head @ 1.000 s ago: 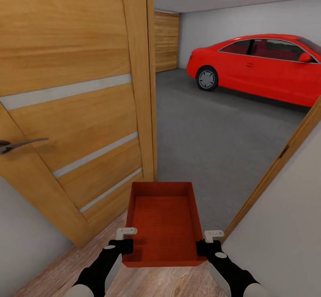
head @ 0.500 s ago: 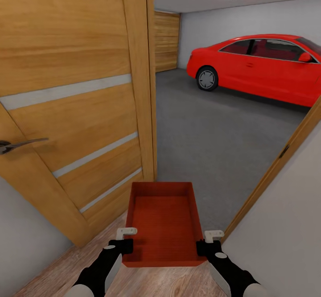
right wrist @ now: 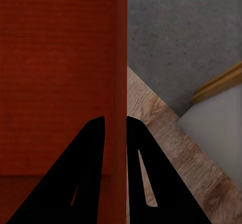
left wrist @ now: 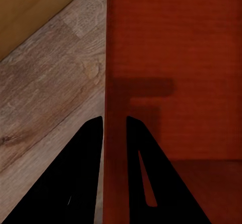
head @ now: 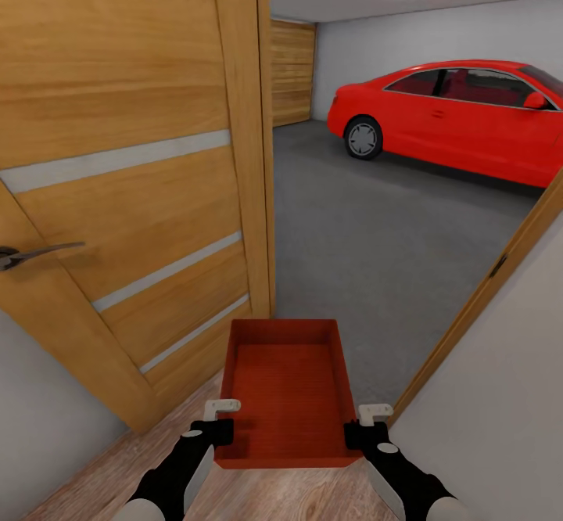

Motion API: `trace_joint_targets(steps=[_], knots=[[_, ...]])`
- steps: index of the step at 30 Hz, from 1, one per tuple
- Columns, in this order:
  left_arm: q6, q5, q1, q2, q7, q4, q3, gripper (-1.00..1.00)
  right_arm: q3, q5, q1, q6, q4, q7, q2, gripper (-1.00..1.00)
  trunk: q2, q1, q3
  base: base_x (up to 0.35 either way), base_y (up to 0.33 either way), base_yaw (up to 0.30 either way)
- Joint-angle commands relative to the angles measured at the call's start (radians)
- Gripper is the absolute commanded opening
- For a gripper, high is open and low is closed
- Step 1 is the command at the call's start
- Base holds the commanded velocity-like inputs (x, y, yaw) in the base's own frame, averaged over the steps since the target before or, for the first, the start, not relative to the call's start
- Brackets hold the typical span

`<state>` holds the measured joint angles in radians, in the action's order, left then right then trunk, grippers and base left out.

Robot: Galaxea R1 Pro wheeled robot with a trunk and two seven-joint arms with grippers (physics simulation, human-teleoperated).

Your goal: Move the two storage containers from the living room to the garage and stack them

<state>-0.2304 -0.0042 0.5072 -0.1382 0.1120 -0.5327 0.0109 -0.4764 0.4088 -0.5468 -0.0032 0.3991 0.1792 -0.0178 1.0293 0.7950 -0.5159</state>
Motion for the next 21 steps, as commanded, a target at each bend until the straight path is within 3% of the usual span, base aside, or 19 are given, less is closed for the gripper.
trace_joint_targets(steps=[1,14,21], knots=[[-0.007,-0.022,0.001,0.001,0.005,-0.006,0.011,-1.00,0.009,0.013,-0.001,-0.001,-0.013,0.018,-0.025,-1.00,0.001,0.000,-0.001,0.000,0.000,0.000],[-0.007,-0.020,0.001,0.001,0.004,-0.007,0.011,-1.00,0.009,0.013,-0.001,0.000,-0.013,0.017,-0.025,-1.00,0.001,0.000,-0.001,0.193,0.202,0.000],[-0.007,-0.022,0.001,0.000,0.005,-0.007,0.011,-1.00,0.009,0.013,-0.001,0.000,-0.013,0.017,-0.025,-1.00,0.001,0.000,-0.001,0.071,0.063,0.000]])
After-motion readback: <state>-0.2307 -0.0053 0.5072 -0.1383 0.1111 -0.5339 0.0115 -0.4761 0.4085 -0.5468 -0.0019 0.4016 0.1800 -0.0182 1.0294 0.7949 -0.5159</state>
